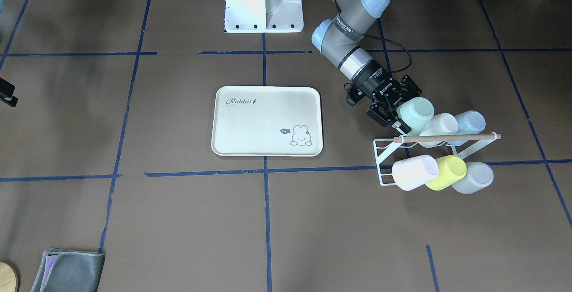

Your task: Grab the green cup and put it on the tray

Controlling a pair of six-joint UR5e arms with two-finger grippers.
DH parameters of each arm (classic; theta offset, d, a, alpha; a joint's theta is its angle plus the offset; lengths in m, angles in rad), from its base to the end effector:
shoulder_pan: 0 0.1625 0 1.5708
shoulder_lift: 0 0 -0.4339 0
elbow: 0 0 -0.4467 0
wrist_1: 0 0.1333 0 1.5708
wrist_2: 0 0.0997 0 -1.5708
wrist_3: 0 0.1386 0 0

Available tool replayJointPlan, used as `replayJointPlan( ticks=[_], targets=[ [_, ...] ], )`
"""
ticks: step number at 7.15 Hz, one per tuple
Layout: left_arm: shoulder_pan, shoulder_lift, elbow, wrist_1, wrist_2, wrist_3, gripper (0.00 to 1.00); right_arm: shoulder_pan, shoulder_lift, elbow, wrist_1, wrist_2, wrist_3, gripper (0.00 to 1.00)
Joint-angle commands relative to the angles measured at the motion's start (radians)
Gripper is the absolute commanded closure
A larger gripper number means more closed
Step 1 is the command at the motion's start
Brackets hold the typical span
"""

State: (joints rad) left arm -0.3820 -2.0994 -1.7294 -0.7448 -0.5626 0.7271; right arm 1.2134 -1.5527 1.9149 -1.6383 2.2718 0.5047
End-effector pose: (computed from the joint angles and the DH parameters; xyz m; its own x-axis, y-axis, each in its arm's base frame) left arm 0.5122 -0.4758 0.3408 -0.5434 0.6478 0.5339 -0.7466 -0.0822 -0.6602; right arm -0.1519 -0.5322 0.5104 0.7312 0.0458 0.6807 -0.0215 0.9988 -0.0442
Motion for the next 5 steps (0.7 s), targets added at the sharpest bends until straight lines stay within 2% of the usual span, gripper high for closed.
replayJointPlan(
  ticks=[1, 5],
  targets=[
    [-0.003, 0.001, -0.019, 0.015, 0.001, 0.0, 0.64, 0.0, 0.0, -0.001, 0.002, 0.0, 0.0, 0.0],
    [-0.052, 0.013, -0.143, 0.016, 0.001, 0.04, 0.64, 0.0, 0.002, -0.002, 0.0, 0.0, 0.002, 0.0]
  ],
)
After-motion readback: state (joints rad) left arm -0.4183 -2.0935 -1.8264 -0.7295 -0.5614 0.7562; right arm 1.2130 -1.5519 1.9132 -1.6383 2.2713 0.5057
